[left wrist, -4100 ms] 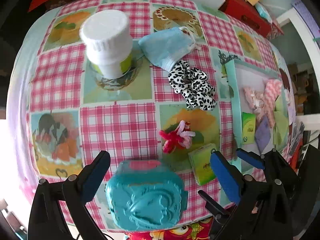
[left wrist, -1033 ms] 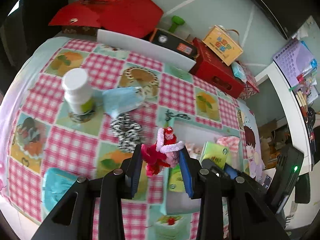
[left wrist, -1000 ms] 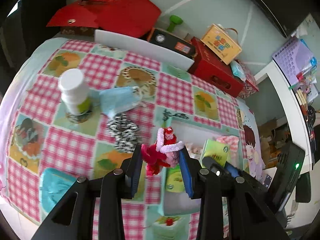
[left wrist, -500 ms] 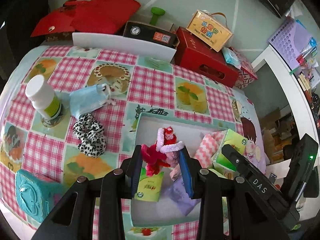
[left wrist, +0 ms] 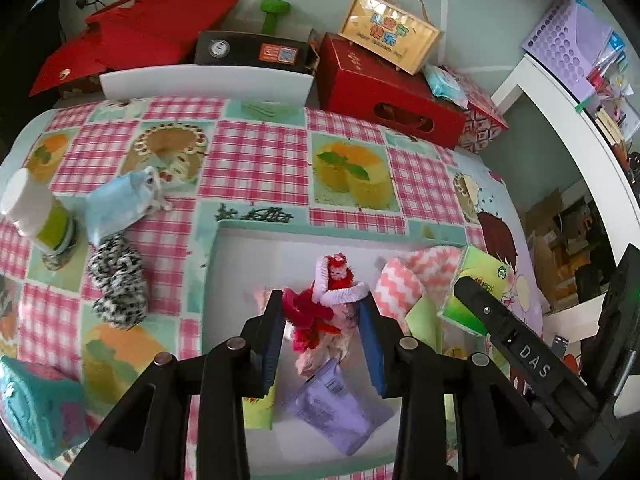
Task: Organize soft objects
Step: 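Open the left tool to drop the red hair tie while the right tool releases the tissue box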
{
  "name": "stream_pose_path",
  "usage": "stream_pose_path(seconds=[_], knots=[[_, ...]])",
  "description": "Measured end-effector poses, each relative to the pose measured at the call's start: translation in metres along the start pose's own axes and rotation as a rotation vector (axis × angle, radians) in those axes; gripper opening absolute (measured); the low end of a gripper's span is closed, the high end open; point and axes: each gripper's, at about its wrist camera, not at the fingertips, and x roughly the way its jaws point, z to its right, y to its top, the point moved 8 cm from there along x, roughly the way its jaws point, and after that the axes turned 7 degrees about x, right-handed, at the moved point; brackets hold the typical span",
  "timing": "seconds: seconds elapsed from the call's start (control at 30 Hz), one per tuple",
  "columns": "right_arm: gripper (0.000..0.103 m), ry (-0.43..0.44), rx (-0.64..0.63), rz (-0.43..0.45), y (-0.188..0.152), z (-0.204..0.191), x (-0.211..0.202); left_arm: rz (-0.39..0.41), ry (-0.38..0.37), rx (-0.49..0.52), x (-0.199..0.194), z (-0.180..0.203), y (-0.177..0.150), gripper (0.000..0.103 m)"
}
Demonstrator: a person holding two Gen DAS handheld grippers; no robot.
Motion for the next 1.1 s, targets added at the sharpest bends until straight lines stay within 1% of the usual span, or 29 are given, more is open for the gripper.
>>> stream_pose_path(seconds=[0.13,0.33,0.53,0.8,0.97,1.1], knots=[[0.048,0.009,-0.015,-0.005,0.001,-0.004,0.011,0.022,0.027,0.020,0.014,-0.001,0.008,0.037],[0.048,0.003,-0.088,-0.010,-0.003,-0.024,0.021,0.038,0.055,0.006,0.031,-0.021,0.013,0.037],[0.049,-0.022,-0.109,-0.031,-0.008,-0.030,0.032,0.024,0.037,-0.006,0.045,-0.036,0.011,0.038],[0.049,-0.051,-0.148,-0.055,-0.016,-0.039,0.045,-0.009,-0.003,-0.049,0.063,-0.047,-0.007,0.038],[0.049,-0.068,-0.180,-0.074,-0.022,-0.043,0.051,-0.012,-0.013,-0.084,0.065,-0.055,-0.011,0.038],[0.049,-0.067,-0.199,-0.085,-0.026,-0.048,0.054,0.002,-0.003,-0.080,0.058,-0.055,-0.011,0.039]])
